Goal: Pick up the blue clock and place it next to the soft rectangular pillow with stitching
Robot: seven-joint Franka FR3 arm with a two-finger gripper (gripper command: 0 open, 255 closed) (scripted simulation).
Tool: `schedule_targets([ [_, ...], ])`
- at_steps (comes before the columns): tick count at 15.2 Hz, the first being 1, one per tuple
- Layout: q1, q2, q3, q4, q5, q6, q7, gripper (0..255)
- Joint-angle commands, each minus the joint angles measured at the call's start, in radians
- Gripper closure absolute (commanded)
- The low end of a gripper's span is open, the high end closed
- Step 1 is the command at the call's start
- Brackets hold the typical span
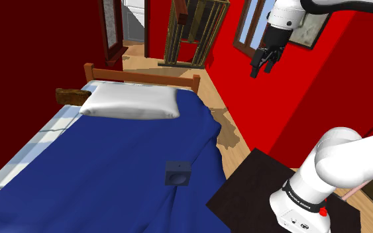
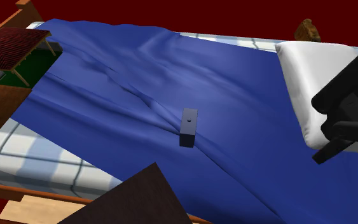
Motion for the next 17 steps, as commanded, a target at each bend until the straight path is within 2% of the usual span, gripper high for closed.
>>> schedule_targets([
  [1,0.0,0.0,0.0,0.0,0.0,0.0,0.0,0],
  [9,0.085,0.112,0.045,-0.119,0.046,0.214,-0.041,0],
  [17,0.168,0.274,0.099,-0.186,0.086,0.427,-0.087,0],
])
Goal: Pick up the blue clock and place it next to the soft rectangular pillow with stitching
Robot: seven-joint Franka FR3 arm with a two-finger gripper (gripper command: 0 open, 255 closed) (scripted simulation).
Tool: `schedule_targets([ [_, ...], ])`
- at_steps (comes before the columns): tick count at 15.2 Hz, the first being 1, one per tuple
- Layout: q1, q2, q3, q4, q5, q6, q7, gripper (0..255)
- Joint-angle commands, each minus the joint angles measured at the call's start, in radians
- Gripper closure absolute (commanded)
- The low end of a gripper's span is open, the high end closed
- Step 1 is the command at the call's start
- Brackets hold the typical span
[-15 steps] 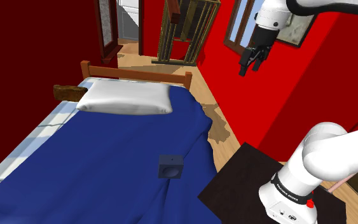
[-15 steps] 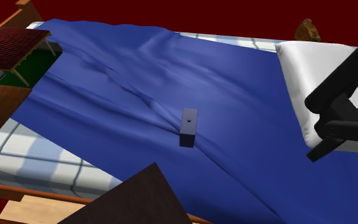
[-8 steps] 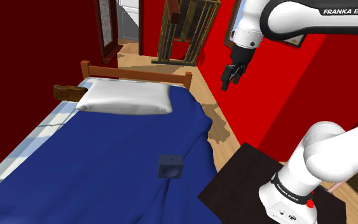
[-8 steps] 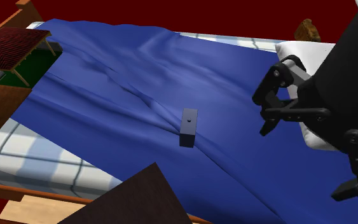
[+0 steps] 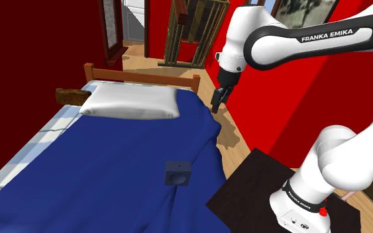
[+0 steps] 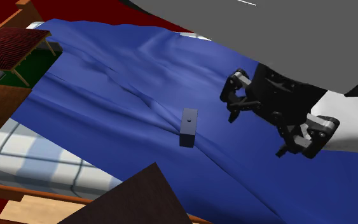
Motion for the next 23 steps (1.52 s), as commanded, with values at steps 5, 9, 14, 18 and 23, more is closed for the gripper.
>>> schedule_targets([
  [5,0.062,0.147,0.05,-0.025,0.026,0.162,-0.029,0],
  [9,0.099,0.254,0.084,-0.023,0.034,0.26,-0.049,0],
  [14,0.14,0.397,0.128,-0.003,0.031,0.375,-0.068,0],
  [18,0.173,0.516,0.163,0.024,0.013,0.458,-0.075,0],
  [23,0.193,0.607,0.178,0.04,-0.015,0.527,-0.067,0],
])
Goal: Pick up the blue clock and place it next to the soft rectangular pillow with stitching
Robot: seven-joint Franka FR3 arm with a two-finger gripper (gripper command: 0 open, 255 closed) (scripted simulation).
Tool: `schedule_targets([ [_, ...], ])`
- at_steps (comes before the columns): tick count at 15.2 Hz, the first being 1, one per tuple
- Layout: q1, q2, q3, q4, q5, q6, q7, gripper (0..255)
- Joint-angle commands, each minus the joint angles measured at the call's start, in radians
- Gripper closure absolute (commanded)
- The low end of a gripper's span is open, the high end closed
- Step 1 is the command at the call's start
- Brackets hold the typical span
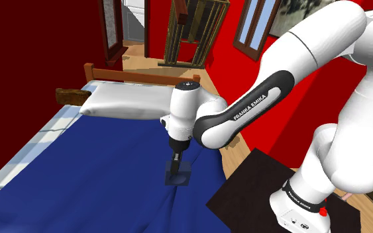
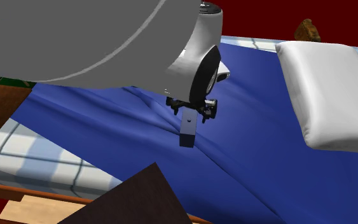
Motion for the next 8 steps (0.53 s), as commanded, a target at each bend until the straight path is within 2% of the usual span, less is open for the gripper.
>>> schedule_targets([
  [1,0.002,0.025,-0.001,-0.002,-0.011,0.027,0.005,0],
  [5,0.006,0.081,-0.009,-0.008,-0.038,0.087,0.025,0],
  [8,0.006,0.081,-0.009,-0.008,-0.038,0.087,0.025,0],
])
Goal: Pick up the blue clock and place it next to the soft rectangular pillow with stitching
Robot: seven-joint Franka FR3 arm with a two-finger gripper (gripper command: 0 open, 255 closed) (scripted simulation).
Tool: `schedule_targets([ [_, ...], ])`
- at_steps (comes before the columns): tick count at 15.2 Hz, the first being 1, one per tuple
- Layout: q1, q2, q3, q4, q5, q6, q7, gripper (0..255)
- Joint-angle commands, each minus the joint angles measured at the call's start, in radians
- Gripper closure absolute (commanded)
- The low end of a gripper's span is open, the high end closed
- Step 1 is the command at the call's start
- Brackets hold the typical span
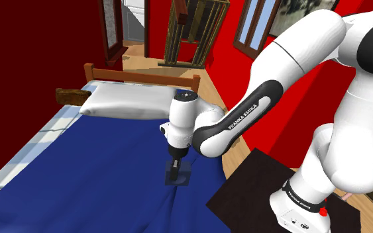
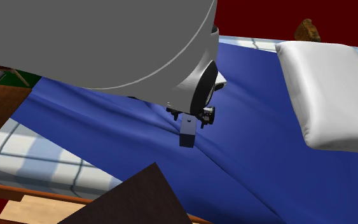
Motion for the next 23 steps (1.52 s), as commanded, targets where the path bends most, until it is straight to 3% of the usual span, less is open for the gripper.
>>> schedule_targets([
  [1,0.001,0.005,-0.001,0.002,-0.002,0.003,0.002,0],
  [5,0.001,0.005,-0.001,0.002,-0.002,0.003,0.002,0],
  [6,0.001,0.005,-0.001,0.002,-0.002,0.003,0.002,255],
  [15,0.001,0.005,-0.001,0.002,-0.002,0.003,0.002,255],
  [23,-0.007,-0.093,0.012,0.014,0.044,-0.103,-0.03,255],
])
